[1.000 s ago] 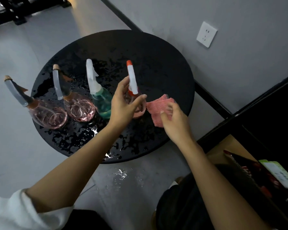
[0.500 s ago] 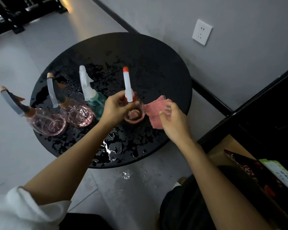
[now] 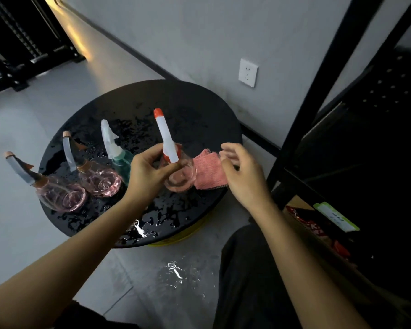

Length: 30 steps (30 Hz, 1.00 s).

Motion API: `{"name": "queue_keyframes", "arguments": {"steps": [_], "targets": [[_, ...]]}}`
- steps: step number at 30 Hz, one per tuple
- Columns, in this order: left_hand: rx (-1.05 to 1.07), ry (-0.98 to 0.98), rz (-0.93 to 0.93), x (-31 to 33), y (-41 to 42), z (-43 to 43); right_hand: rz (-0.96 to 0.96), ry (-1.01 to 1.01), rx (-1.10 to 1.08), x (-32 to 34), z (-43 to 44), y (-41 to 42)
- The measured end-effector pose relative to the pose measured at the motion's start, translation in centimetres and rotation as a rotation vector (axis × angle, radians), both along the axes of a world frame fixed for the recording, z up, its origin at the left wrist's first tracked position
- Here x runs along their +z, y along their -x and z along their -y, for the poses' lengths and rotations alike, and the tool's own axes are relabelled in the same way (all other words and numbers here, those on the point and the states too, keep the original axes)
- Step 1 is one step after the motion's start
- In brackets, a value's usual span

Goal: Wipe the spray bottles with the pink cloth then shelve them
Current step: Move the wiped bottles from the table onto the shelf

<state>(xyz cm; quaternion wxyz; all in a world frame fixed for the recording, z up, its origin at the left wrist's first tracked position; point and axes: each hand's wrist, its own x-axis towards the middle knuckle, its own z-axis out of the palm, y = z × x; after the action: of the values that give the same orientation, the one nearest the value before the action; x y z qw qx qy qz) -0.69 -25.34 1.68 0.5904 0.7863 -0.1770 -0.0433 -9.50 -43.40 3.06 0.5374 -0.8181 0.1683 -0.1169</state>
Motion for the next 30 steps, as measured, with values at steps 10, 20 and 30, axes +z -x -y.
{"name": "queue_keyframes", "arguments": {"steps": [10,20,30], "targets": [[-0.314,0.093,0.121,10.6,8.2,3.8,0.133,-0.114,-0.083,3.4,3.5,9.8],[-0.589,0.125,0.126,13.1,15.4,13.0,0.233,-0.045,-0.296,7.8,10.8,19.3],[-0.714,0.044,0.140,10.2,15.2,24.3,0.200,-0.009,-0.471,7.0,14.5,24.8]]}}
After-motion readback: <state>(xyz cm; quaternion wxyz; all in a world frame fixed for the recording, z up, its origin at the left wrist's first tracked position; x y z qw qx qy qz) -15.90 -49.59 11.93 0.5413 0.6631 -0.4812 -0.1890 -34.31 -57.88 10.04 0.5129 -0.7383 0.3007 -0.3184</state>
